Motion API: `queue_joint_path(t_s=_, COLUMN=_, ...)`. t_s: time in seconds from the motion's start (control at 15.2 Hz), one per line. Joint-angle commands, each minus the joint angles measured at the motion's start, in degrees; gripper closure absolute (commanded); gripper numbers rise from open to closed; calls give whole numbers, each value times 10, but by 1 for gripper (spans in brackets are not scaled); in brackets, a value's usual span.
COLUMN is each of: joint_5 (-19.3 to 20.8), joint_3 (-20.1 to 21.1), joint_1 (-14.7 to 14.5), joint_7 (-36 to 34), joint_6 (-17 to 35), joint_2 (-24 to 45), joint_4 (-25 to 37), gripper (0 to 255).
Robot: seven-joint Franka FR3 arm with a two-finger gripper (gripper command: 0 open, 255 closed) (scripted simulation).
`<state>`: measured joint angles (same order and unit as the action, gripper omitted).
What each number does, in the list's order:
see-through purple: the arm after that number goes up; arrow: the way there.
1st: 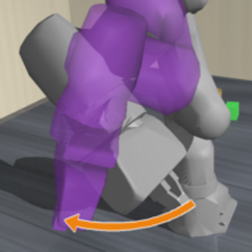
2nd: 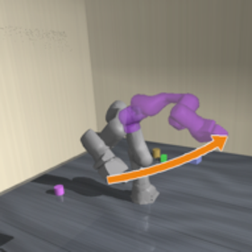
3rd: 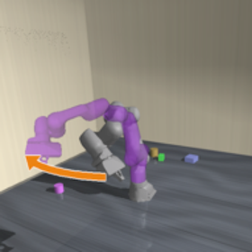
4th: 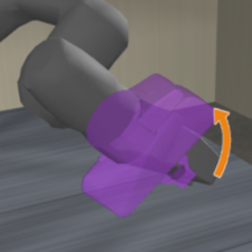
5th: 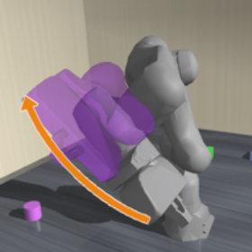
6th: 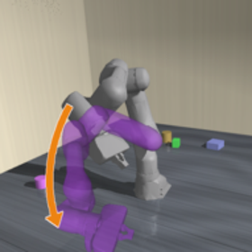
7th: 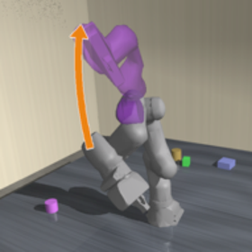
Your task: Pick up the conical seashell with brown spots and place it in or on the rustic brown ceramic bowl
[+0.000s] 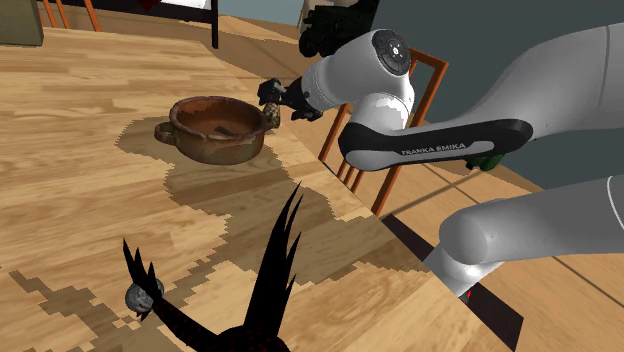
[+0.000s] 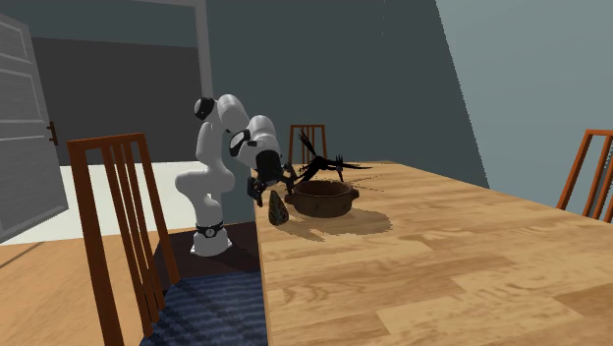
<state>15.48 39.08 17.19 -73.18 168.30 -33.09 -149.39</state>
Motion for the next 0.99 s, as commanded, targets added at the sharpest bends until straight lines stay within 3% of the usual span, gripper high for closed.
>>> queue_joint_path(t_s=0.0, joint_5=2, joint_3=4, joint_1=4, joint_7=-2, joint_6=2, joint_2=2, joint_4=1, gripper=0)
queue_joint_path(t_s=0.33, joint_5=1, joint_3=4, joint_1=4, joint_7=-2, joint_6=2, joint_2=2, joint_4=1, gripper=0)
queue_joint_path(t_s=0.4, joint_5=1, joint_3=4, joint_1=4, joint_7=-2, joint_6=2, joint_2=2, joint_4=1, gripper=255)
queue_joint_path(t_s=0.92, joint_5=3, joint_3=6, joint_1=7, joint_7=-2, joint_6=3, joint_2=5, joint_4=3, gripper=255)
